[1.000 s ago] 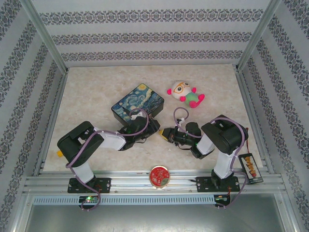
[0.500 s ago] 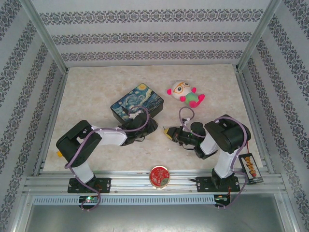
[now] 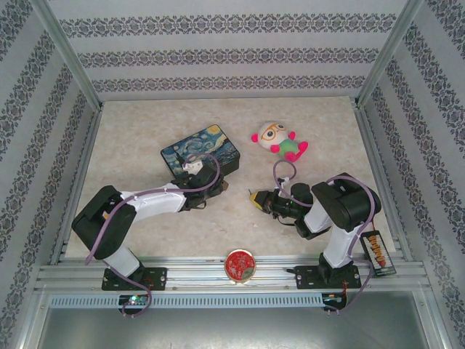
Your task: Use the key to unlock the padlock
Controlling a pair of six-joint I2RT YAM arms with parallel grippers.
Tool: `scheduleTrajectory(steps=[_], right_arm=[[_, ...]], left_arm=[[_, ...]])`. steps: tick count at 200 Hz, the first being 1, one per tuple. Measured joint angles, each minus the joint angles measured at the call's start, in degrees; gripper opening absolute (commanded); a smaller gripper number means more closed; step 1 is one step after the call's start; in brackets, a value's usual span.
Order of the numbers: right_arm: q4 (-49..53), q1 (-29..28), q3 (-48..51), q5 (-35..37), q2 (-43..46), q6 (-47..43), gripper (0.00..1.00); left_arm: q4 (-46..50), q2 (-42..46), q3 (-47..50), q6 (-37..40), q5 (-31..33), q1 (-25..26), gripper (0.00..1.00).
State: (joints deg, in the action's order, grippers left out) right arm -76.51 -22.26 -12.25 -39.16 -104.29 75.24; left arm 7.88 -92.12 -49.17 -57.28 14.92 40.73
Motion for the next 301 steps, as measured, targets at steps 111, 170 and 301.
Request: scheduleTrajectory(steps=[111, 170, 301], right_arm=[[5.6, -0.1, -0.8, -1.2, 1.0, -3.7, 0.0], [22.6, -0.8, -3.8, -0.1, 10.8, -12.3, 0.0], [66.8, -2.3, -12.6, 12.2, 32.7, -32.0, 0.0]], left_arm=[[10.0, -8.8, -11.6, -9.5, 4.0, 4.7, 0.67], [13.4, -11.4, -13.6, -12.7, 6.0, 4.7, 0.69], [16.8, -18.7, -22.6, -13.6, 11.0, 4.7, 0.68]])
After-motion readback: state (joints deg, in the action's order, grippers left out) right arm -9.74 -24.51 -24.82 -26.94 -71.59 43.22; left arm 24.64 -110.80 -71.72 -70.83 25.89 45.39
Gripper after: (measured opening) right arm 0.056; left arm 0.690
